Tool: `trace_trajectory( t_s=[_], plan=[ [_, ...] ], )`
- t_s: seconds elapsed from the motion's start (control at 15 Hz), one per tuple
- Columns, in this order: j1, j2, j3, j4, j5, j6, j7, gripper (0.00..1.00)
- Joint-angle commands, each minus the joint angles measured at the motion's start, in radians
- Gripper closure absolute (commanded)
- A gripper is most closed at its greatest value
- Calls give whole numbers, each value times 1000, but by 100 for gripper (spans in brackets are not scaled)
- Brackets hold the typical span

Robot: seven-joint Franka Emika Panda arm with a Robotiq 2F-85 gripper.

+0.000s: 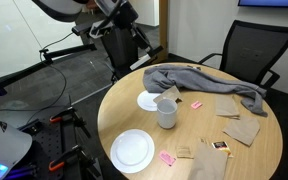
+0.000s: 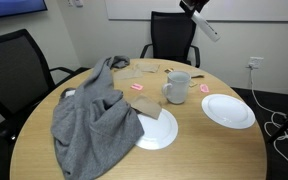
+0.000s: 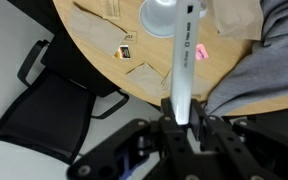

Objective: Put the black marker in the mug

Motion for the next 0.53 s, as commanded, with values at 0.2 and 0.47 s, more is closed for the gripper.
trace_trajectory(
  t_s=[0.2, 0.47],
  plan=[
    [23, 50, 58, 29, -296, -187, 472, 95],
    [77, 94, 65, 39, -390, -344, 674, 95]
  ],
)
